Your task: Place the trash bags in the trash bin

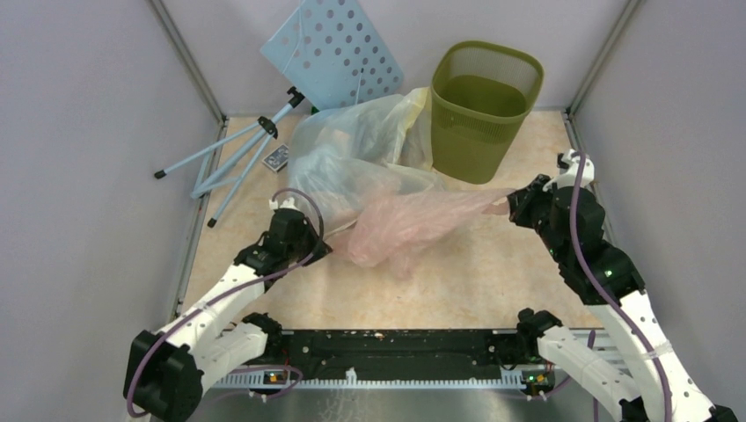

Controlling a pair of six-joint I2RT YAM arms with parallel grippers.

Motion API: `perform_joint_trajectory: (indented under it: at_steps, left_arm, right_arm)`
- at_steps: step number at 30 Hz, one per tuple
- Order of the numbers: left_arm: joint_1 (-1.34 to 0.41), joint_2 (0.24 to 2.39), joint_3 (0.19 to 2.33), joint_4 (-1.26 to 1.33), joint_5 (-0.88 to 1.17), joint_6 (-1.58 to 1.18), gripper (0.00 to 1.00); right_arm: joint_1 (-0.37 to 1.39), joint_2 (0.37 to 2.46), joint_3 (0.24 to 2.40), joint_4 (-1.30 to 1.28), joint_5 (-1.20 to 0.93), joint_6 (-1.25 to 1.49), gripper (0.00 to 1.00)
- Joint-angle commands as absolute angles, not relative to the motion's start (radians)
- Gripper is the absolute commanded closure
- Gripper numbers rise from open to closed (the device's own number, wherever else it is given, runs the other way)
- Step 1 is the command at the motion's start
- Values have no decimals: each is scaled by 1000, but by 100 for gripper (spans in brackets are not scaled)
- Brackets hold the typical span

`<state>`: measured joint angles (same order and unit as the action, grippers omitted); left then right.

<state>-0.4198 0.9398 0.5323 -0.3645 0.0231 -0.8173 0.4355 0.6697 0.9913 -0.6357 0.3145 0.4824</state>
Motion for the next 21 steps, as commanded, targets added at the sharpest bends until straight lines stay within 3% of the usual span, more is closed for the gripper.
perform_joint_trajectory:
  at_steps: [1,2,5,10,12,16,21]
  left_arm:
    - [-415,993,509,-279,180,-789,100]
    - [-415,1003,530,-281,208,-764,100]
    - [-417,1020,606,-336,250,-706,85]
    - [-420,938,661,-411,275,-659,38]
    - [-423,907,681,-450,289,-654,27]
    - [-426,873,719,-513,375,-656,17]
    - [-470,855,715,-557,489,-710,14]
  right_arm:
    - [433,633,1065,-613,324,440,100]
    - [434,636,1066,-606,276,421,100]
    - [433,681,1063,-619,168,419,100]
    - [433,713,995,-604,74,447,100]
    - [433,715,961,-592,52,455,100]
    - [432,722,903,-575,36,463,100]
    - [432,732,872,-556,20,468,100]
